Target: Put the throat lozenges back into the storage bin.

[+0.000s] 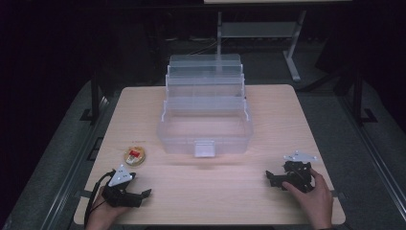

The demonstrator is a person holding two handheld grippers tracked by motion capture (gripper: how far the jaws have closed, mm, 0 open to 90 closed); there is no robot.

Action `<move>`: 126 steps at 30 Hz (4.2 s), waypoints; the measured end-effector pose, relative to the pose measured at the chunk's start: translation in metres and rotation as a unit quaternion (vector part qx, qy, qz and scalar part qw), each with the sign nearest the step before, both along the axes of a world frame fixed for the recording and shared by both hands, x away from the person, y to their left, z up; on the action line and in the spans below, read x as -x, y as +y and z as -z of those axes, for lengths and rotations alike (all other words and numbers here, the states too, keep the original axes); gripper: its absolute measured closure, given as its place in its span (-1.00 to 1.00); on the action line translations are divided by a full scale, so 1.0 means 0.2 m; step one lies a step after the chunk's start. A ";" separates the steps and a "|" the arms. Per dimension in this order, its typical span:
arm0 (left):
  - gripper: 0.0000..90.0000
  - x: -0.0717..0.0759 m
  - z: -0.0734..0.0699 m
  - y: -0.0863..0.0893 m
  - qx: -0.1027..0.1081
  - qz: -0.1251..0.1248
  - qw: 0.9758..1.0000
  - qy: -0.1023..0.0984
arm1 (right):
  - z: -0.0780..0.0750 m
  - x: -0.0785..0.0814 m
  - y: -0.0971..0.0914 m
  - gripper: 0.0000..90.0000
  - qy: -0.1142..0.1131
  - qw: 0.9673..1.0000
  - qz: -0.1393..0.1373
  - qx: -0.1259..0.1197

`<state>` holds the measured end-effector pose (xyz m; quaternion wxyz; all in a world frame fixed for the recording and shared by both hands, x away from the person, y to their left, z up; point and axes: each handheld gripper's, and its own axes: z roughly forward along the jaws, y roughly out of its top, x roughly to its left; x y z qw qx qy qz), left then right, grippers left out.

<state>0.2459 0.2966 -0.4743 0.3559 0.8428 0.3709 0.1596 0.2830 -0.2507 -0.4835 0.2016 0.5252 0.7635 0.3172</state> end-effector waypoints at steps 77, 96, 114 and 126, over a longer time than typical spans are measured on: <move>-0.70 -0.10 -0.21 0.03 -0.006 -0.009 1.000 0.010 | 0.00 0.00 0.00 -1.00 0.000 1.000 0.001 -0.001; -0.69 -0.17 -0.26 0.04 0.004 -0.020 1.000 0.007 | 0.00 0.00 0.00 -1.00 0.000 1.000 0.001 -0.001; -0.69 -0.27 -0.32 0.05 -0.003 -0.030 1.000 0.007 | 0.00 0.00 0.00 -1.00 0.000 1.000 0.001 -0.001; -0.69 -0.34 -0.33 0.06 -0.010 -0.037 0.999 0.015 | 0.00 0.00 0.00 -1.00 0.000 1.000 0.001 -0.001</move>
